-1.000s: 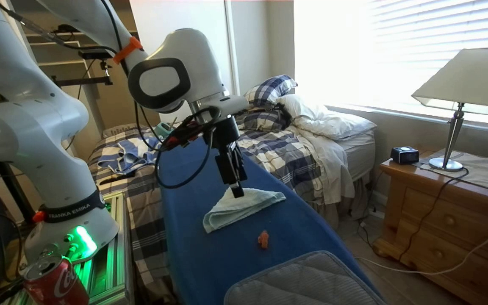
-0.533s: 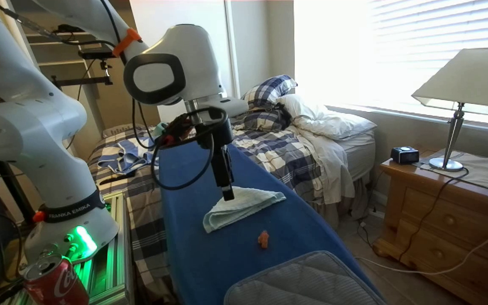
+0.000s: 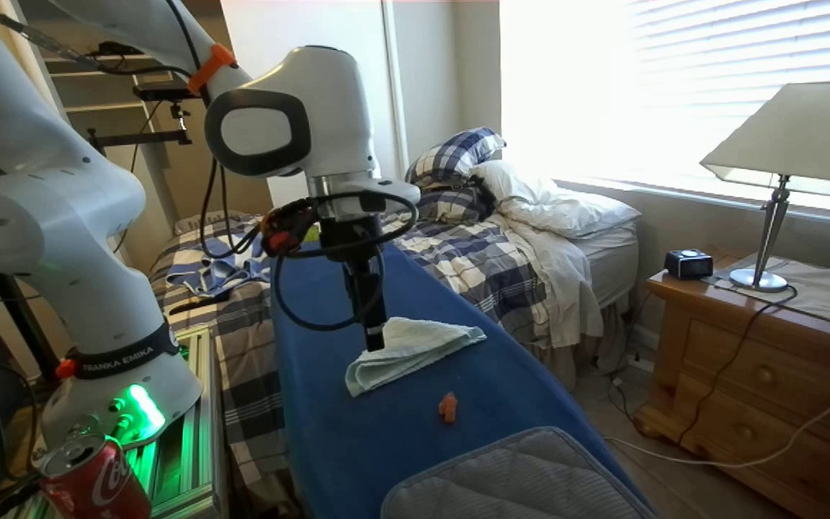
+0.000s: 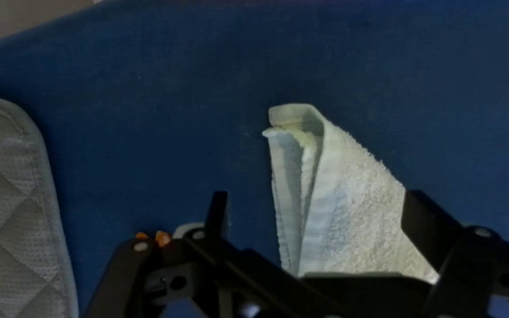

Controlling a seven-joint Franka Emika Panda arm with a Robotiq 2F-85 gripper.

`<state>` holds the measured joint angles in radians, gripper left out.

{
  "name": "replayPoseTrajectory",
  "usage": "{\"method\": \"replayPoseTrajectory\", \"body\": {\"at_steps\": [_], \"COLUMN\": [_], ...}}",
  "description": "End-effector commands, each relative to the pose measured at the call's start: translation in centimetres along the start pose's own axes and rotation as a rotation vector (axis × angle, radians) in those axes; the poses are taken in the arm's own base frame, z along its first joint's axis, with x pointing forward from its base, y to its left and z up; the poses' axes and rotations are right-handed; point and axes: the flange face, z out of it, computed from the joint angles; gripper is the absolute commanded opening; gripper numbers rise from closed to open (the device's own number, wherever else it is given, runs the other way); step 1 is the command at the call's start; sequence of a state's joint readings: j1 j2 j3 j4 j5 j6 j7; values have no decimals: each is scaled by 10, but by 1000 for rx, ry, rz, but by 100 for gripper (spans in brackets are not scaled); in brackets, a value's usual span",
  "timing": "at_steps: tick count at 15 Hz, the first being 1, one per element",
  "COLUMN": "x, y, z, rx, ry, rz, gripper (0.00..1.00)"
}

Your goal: Fold the white cloth several times

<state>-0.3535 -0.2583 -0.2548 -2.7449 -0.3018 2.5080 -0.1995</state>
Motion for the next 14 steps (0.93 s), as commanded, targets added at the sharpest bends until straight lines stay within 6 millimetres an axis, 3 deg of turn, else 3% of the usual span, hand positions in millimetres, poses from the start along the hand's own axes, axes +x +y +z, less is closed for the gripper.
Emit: {"method": "replayPoseTrajectory", "body": {"at_steps": [1, 14], "x": [-1, -7], "y": [-2, -12], "z": [6, 50], "rx": [29, 46], "ry": [-17, -123], "rz": [-140, -294], "gripper": [100, 100]}}
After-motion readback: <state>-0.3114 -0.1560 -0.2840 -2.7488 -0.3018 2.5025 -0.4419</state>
